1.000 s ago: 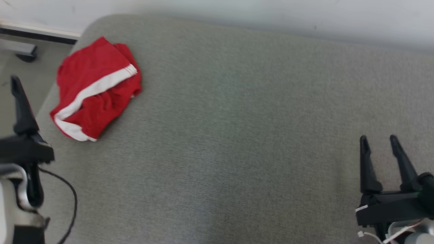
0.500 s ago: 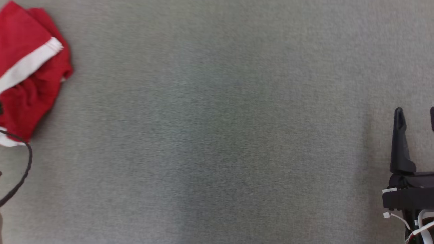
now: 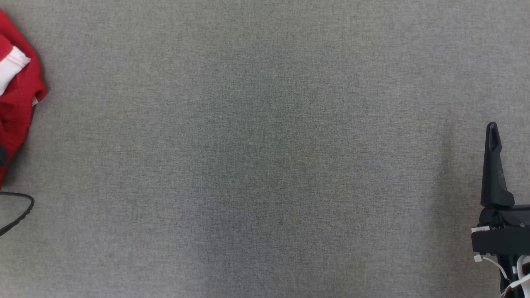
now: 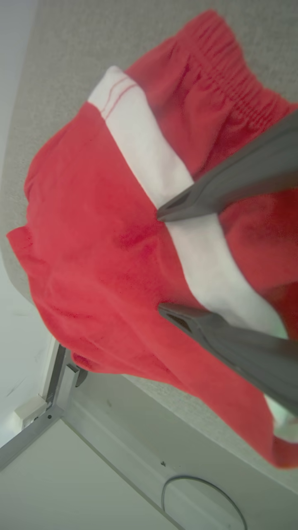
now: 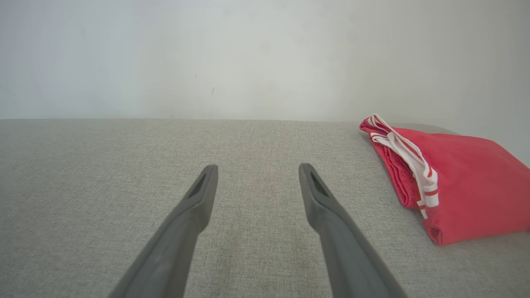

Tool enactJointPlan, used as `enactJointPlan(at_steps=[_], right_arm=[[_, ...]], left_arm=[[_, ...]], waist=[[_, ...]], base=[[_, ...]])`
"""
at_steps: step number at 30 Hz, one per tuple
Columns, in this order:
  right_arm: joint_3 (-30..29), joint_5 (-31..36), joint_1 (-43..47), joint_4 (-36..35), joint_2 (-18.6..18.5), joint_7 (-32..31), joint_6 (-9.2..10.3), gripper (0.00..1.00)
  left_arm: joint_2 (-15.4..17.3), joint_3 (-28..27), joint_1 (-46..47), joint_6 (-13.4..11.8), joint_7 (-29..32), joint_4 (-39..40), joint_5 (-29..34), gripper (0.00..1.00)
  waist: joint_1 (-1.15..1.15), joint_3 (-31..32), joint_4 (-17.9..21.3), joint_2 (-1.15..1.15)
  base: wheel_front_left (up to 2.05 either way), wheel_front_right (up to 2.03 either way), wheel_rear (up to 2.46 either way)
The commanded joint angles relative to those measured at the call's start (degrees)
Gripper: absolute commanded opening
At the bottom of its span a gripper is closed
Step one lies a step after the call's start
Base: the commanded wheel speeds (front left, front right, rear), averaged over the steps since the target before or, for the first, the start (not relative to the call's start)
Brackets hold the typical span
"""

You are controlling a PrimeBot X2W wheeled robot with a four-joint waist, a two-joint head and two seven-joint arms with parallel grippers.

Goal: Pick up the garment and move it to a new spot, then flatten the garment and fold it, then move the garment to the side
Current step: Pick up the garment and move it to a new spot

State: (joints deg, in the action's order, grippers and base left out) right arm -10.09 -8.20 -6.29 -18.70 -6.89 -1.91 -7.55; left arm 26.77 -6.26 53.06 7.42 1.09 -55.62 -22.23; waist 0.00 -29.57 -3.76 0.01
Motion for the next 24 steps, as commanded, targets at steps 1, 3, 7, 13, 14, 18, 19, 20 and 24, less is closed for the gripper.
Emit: enactJointPlan(at_steps=[1,3,7,13,14,18,19,20,24], right_arm=[[-0.11,0.17,0.22,-0.21,-0.27,-0.03,0.15,1.00],[-0.25,0.22,0.24,-0.51,-0.31,-0.35,0.15,1.00],[-0.12,0.41,0.20,-0.93,-0.16,-0.77,0.15,1.00],[0.17,0.87,0.18,-1.49,-0.03,-1.43,0.15,1.00],[0.13,0.98,0.22,-1.58,-0.05,-1.53,0.15,1.00],[0.10,1.20,0.23,-1.73,-0.12,-1.93,0.15,1.00],[-0.04,1.24,0.23,-1.79,-0.16,-2.02,0.15,1.00],[-0.17,1.28,0.26,-1.78,-0.18,-2.08,0.15,1.00],[-0.11,1.10,0.31,-1.36,-0.15,-2.17,0.15,1.00]], left_arm=[[0.49,0.59,1.00,0.04,1.31,-0.95,-0.93,1.00],[0.64,1.79,1.72,0.00,4.09,-2.50,-2.02,1.00],[0.88,4.34,2.74,0.01,11.23,-5.51,-4.69,1.00],[1.21,6.17,4.19,0.00,20.56,-10.04,-7.59,0.92],[1.09,6.33,4.54,0.00,21.10,-10.17,-8.05,0.54],[1.51,7.39,5.52,0.01,20.89,-10.32,-8.31,0.00],[1.88,7.66,6.10,0.01,19.19,-10.02,-8.35,0.00],[2.15,7.74,6.58,0.01,18.12,-9.98,-8.15,0.00],[2.28,8.24,8.03,0.01,14.46,-9.22,-8.49,0.00]], waist=[[0.00,0.02,0.14,-0.01],[0.00,0.07,0.27,-0.01],[0.00,0.22,0.49,-0.01],[0.00,0.38,0.82,-0.01],[0.00,0.38,0.83,-0.01],[0.00,0.56,0.95,-0.01],[0.00,0.72,0.88,-0.01],[0.00,0.87,0.78,-0.01],[0.00,1.69,0.30,-0.01]], base=[[0.00,0.00,0.00],[0.00,0.00,0.00],[0.00,0.00,0.00],[0.00,0.00,0.00],[0.00,0.00,0.00],[0.00,0.00,0.00],[0.00,0.00,0.00],[0.00,0.00,0.00],[0.00,0.00,0.00]])
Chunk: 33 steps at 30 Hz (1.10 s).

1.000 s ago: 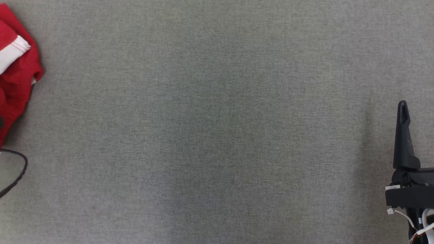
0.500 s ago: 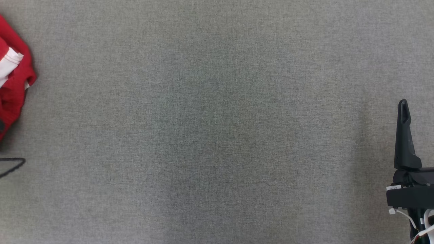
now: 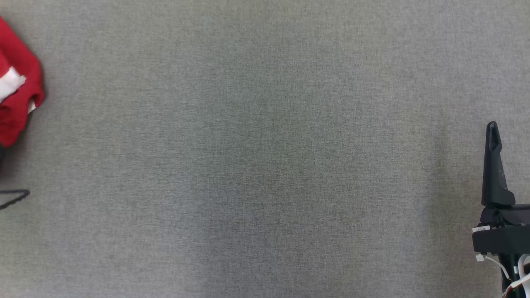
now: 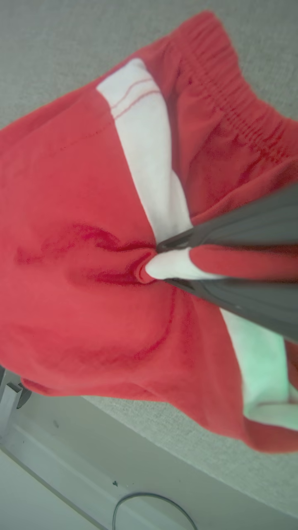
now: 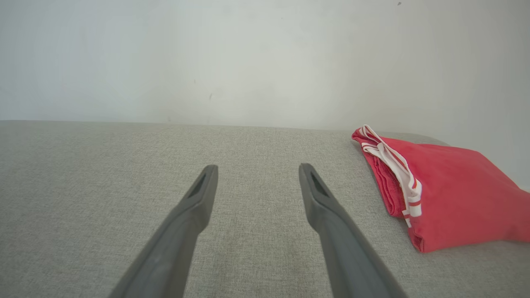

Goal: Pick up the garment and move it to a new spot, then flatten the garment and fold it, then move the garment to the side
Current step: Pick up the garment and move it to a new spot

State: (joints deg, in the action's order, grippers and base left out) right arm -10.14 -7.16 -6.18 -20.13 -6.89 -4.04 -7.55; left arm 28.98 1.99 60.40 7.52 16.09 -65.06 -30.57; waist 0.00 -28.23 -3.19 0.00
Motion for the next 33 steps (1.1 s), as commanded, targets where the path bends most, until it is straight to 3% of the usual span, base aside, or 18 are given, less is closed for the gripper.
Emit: enactJointPlan(at_steps=[1,7,10,17,23,33], right_arm=[[-0.01,-0.02,0.26,0.30,-0.11,0.02,0.15,1.00],[0.84,-0.66,-0.15,2.29,0.52,1.04,0.15,1.00],[1.34,-1.25,-0.14,4.07,0.96,1.96,0.15,1.00],[2.30,-2.21,0.29,8.00,2.26,4.59,0.15,1.00],[3.41,-3.48,0.48,12.54,3.49,7.58,0.15,1.00],[5.26,-6.68,0.01,20.43,4.02,12.75,0.15,1.00]], left_arm=[[0.09,0.02,1.14,-0.09,-1.62,0.58,-0.41,0.00],[2.01,2.17,3.93,-0.30,-11.73,3.81,1.93,0.00],[2.07,3.27,6.04,-0.33,-17.54,5.91,3.63,0.00],[0.63,5.52,9.59,-0.35,-24.95,11.08,5.75,0.00],[-2.28,8.83,12.67,-0.29,-25.61,19.32,7.48,0.00],[-10.16,14.76,14.24,-0.75,-18.79,35.28,7.38,0.00]], waist=[[0.00,0.67,-0.43,0.00],[0.00,2.99,-0.96,0.00],[0.00,4.75,-0.92,0.00],[0.00,8.30,0.19,0.00],[0.00,11.29,3.14,0.00],[0.00,15.46,11.92,0.00]], base=[[0.00,0.00,0.00],[0.00,0.00,0.00],[0.00,0.00,0.00],[0.00,0.00,0.00],[0.00,0.00,0.00],[0.00,0.00,0.00]])
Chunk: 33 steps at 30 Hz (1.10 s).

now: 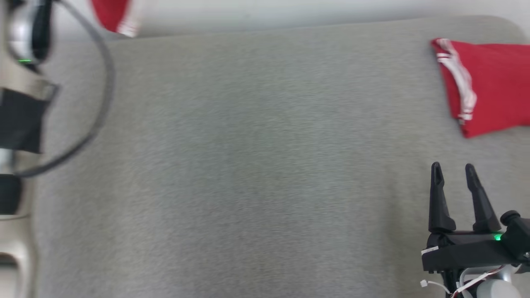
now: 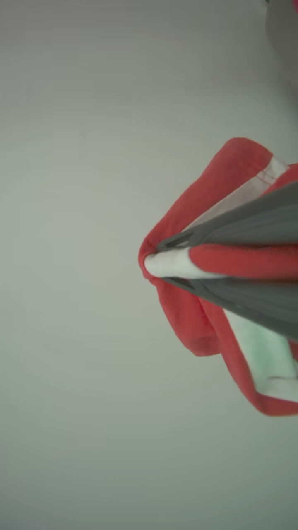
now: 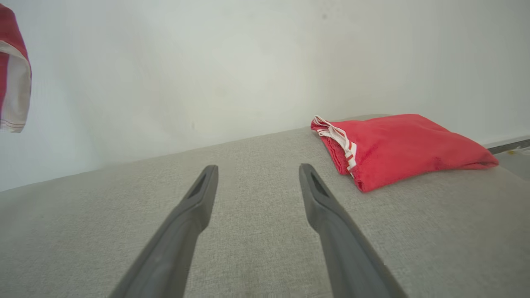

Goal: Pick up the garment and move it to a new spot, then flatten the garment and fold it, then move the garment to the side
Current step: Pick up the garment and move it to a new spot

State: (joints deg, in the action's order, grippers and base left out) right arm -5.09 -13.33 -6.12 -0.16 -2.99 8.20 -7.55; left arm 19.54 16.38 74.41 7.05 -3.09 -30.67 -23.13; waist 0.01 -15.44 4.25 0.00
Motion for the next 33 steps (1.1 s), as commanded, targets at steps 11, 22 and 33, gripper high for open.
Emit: enactJointPlan(at_steps=[11,22,33], right_arm=[[0.56,-2.85,0.29,5.68,0.13,3.88,0.15,1.00],[-0.08,-3.09,0.37,6.05,0.14,4.49,0.15,1.00],[-0.14,-2.00,-0.40,6.90,0.13,4.01,0.15,1.00]], left_arm=[[-11.54,5.32,-8.84,-2.83,3.22,11.67,-3.86,0.00],[-14.71,8.01,-26.28,-6.14,2.52,12.57,-8.75,0.00],[-8.24,6.28,-41.86,-7.47,-2.09,3.23,-9.32,0.00]], waist=[[-0.01,4.86,12.72,0.00],[-0.01,3.98,12.20,0.00],[-0.01,2.82,9.58,0.00]], base=[[0.00,0.00,0.00],[0.00,0.00,0.00],[0.00,0.00,0.00]])
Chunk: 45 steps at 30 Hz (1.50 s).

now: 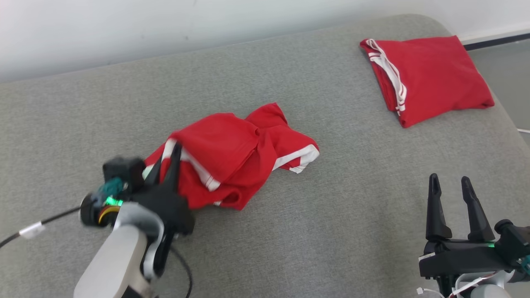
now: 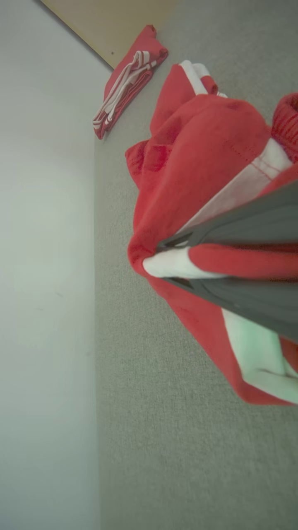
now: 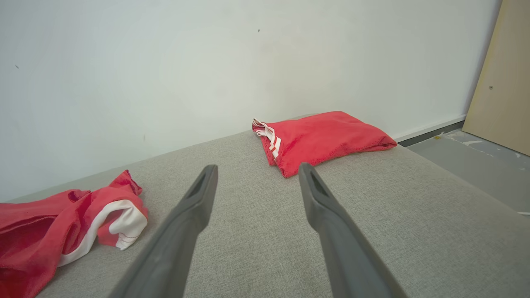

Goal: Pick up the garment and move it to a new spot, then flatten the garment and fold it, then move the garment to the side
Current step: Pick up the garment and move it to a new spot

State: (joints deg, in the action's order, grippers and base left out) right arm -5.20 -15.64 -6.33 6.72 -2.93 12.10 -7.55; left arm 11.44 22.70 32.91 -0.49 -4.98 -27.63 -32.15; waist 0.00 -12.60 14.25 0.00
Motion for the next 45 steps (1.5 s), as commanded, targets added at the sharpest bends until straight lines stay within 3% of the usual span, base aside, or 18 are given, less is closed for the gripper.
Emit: enactJointPlan(at_steps=[1,2,3,4,5,10,14,27,32,38,45], right_arm=[[0.17,0.32,-0.20,0.07,0.06,-0.09,0.15,1.00],[0.19,0.51,-0.14,0.11,0.05,-0.29,0.15,1.00],[0.35,0.50,-0.13,0.11,0.06,-0.34,0.15,1.00],[0.56,0.53,-0.13,0.14,0.05,-0.45,0.15,1.00],[0.71,0.58,-0.16,0.17,0.06,-0.62,0.15,1.00],[0.15,1.09,0.92,0.25,0.05,-0.93,0.15,1.00],[-0.56,1.32,2.37,-0.26,0.05,-1.43,0.15,1.00],[-1.98,1.84,5.54,-2.52,0.04,-2.83,0.15,1.00],[-1.51,1.51,6.45,-3.02,0.04,-3.15,0.15,1.00],[-1.40,1.20,7.10,-3.11,0.04,-3.22,0.15,1.00],[-0.55,0.50,8.44,-2.95,0.06,-2.45,0.16,1.00]], left_arm=[[0.32,-0.10,-1.23,0.22,-0.51,-0.97,-0.36,0.00],[0.79,-0.15,-1.80,0.45,-0.74,-2.08,-0.39,0.00],[1.32,-0.27,-2.15,0.38,-1.17,-3.37,-0.39,0.20],[1.92,0.03,-2.41,0.36,-1.45,-4.58,0.32,0.55],[2.04,0.11,-2.43,0.37,-2.18,-5.35,0.59,1.00],[0.70,0.74,-2.52,1.87,-6.17,-5.87,0.80,1.00],[-0.12,0.72,-4.62,2.07,-8.35,-1.63,0.80,1.00],[3.58,-5.04,-15.83,-2.88,-10.22,15.23,3.51,1.00],[4.89,-7.85,-21.17,-4.98,-10.20,19.88,8.12,1.00],[4.60,-11.25,-26.78,-5.72,-10.22,22.37,10.19,1.00],[2.89,-16.97,-32.68,-2.55,-10.23,25.77,10.37,1.00]], waist=[[0.00,0.08,-0.66,0.00],[0.00,0.19,-0.99,0.00],[0.00,0.32,-1.25,0.00],[0.00,0.55,-1.48,0.00],[0.00,0.72,-1.72,0.00],[0.00,2.64,-3.88,0.00],[0.00,5.44,-6.37,0.00],[0.00,10.71,-11.99,0.00],[0.00,11.93,-12.83,0.00],[0.00,12.86,-12.99,0.00],[0.00,13.73,-13.76,0.00]], base=[[0.00,0.00,0.00],[0.00,0.00,0.00],[0.00,0.00,0.00],[0.00,0.00,0.00],[0.00,0.00,0.00],[0.00,0.00,0.00],[0.00,0.00,0.00],[0.00,0.00,0.00],[0.00,0.00,0.00],[0.00,0.00,0.00],[0.00,0.00,0.00]])
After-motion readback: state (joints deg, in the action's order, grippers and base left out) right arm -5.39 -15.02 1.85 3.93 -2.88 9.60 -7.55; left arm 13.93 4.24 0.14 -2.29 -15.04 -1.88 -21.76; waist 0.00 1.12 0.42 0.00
